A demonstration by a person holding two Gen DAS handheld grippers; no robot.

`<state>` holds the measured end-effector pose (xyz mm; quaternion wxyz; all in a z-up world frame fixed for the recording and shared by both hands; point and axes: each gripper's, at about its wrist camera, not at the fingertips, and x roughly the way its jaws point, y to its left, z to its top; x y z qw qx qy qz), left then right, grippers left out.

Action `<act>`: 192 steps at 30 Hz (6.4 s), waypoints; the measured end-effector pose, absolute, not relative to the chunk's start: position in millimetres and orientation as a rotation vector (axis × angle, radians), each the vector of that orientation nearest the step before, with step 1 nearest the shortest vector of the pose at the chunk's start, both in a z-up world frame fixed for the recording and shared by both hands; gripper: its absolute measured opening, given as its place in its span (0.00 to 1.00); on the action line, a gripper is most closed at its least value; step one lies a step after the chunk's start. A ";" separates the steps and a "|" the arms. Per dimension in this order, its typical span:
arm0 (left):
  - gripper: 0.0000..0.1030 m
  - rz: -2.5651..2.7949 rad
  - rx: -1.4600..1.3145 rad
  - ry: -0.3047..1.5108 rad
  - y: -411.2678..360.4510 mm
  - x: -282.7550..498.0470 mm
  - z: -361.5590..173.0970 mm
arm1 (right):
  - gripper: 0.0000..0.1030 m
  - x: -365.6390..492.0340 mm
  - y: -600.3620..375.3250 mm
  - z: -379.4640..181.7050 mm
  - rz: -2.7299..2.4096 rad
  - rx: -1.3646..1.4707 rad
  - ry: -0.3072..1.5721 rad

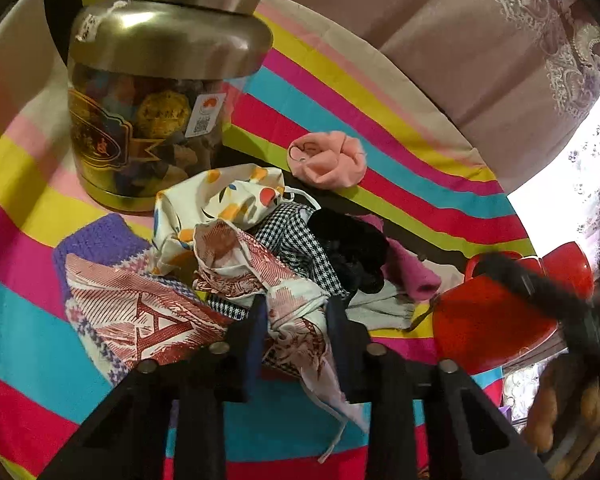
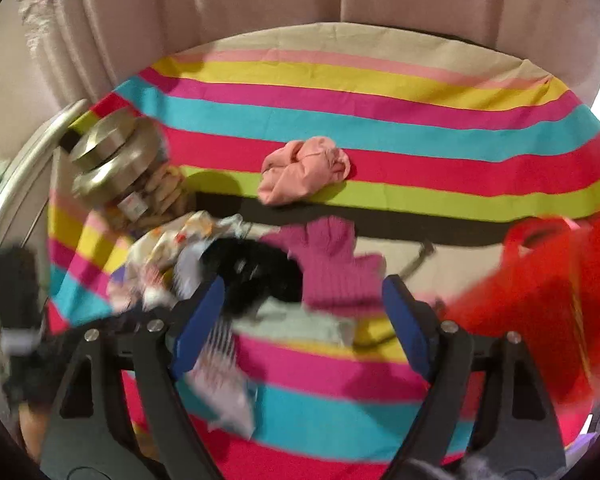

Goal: Organize soft objects
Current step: 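Grasp the pink towel with the right tool while the left grasps the red-and-white patterned cloth, then carry the pink towel into the box and release it while the left lifts the patterned cloth, then carry the red-and-white patterned cloth into the box and open the left tool, then move both open tools back over the remaining pile on the bed, then grasp the pink knit glove with the right tool while the left grasps the floral white cloth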

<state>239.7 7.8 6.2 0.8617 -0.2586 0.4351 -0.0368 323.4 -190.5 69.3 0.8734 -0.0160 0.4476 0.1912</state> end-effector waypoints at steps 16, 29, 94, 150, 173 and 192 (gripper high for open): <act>0.22 -0.093 -0.474 0.617 8.9 190.6 44.3 | 0.83 487.5 -116.2 -5.1 0.332 0.103 1.154; 0.22 -0.059 -0.478 0.598 14.1 189.7 45.2 | 0.24 465.7 -124.5 5.5 0.328 0.027 1.041; 0.22 -0.672 -0.197 0.657 -268.5 76.9 128.4 | 0.67 -5.0 -516.4 -41.4 0.006 0.215 1.298; 0.59 -0.316 -0.366 0.923 -97.4 132.5 57.6 | 0.71 89.6 -386.5 27.9 0.279 0.089 1.086; 0.57 -0.047 -0.430 0.819 54.9 208.9 44.5 | 0.71 203.4 -245.4 41.5 0.408 -0.070 0.986; 0.57 -0.076 -0.347 0.875 55.5 263.7 5.6 | 0.71 318.0 -177.9 13.2 0.305 -0.353 0.923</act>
